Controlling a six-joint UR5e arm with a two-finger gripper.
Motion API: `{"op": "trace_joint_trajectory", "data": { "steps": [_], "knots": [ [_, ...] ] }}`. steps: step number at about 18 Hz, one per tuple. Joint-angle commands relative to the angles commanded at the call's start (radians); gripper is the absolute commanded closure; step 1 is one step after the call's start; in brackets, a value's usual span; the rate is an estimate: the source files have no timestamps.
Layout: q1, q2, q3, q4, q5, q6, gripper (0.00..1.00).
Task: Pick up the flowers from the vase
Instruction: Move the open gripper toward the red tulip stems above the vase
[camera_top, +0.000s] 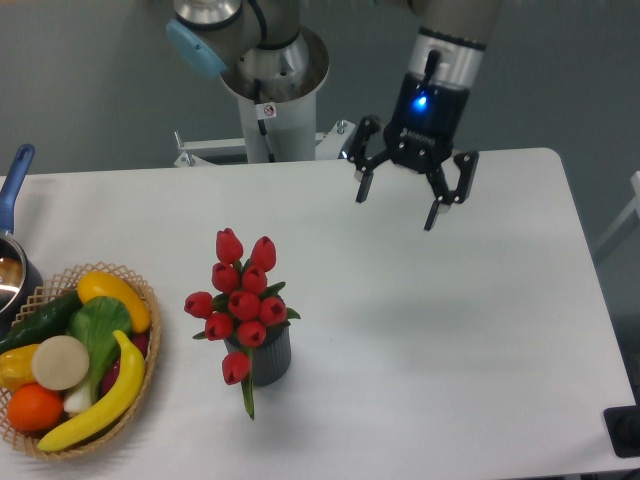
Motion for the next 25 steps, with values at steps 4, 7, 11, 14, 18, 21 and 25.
{"op": "trace_joint_trajectory", "data": {
  "steps": [4, 7, 11, 14, 18, 21, 25],
  "knots": [
    [-0.023, -0.023, 0.003, 0.011, 0.008, 0.011, 0.00],
    [-0.023, -0.026, 0.000, 0.015, 0.028, 0.076, 0.00],
    [-0.028, -0.046, 0.000, 0.005, 0.006, 0.112, 0.00],
    [-0.034, -0.074, 0.008, 0.002, -0.148, 0.091, 0.00],
    [-0.037, -0.078, 0.006, 0.000, -0.149, 0.074, 0.00],
    [-0.037, -0.077, -0.005, 0.002, -0.147, 0.072, 0.00],
    [-0.040, -0.083, -0.032, 0.000, -0.170, 0.074, 0.00]
  ]
}}
